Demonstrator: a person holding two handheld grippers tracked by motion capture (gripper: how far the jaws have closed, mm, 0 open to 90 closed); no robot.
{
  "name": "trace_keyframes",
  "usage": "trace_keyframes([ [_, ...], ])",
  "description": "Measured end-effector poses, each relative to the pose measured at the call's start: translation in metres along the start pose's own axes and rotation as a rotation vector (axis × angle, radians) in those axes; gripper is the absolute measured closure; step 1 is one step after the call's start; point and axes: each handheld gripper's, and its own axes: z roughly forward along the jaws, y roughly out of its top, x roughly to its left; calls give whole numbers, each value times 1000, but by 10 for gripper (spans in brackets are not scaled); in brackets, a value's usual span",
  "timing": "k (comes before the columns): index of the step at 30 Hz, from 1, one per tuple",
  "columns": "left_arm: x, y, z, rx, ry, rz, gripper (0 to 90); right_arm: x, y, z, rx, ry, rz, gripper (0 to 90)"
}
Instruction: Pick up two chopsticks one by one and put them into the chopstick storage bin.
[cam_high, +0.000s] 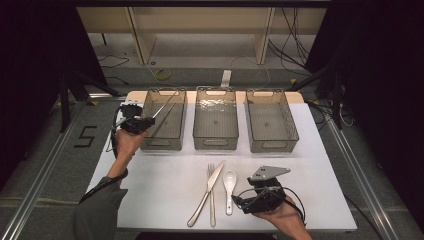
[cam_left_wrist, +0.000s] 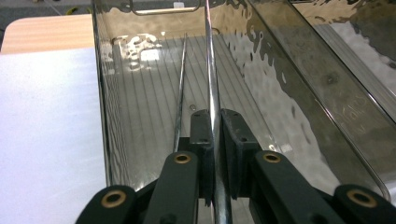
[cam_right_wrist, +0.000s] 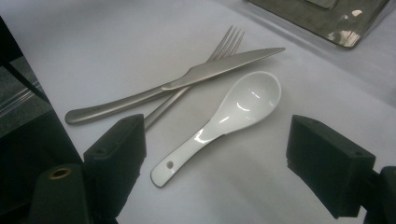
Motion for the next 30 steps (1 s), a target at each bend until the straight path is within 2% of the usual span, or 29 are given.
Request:
trace_keyframes([
  [1,0,0,1,-2,-2,-7,823,0,0,0,0,1,-1,209],
  [4,-1,1,3,14,6,13,816,0,0,0,0,3,-4,209],
  [7,-1,3,4,6,6,-9,674,0,0,-1,0,5,-5,209],
  [9,0,4,1,0,6,-8,633,1,0,-1,-1,7,-7,209],
  [14,-1,2,-11,-24,-34,-29,510,1,1,0,-1,9,-16,210],
  [18,-5,-3,-24,-40,-79,-55,403,2,1,1,9,-9,-17,211],
  [25,-15,-21,-42,-54,-151,-28,303,2,4,3,33,-20,-3,219],
  [29,-22,-35,-50,-66,-165,-2,280,4,7,6,37,-41,-1,227],
  [30,-24,-38,-52,-60,-165,17,276,3,8,8,38,-41,0,229],
])
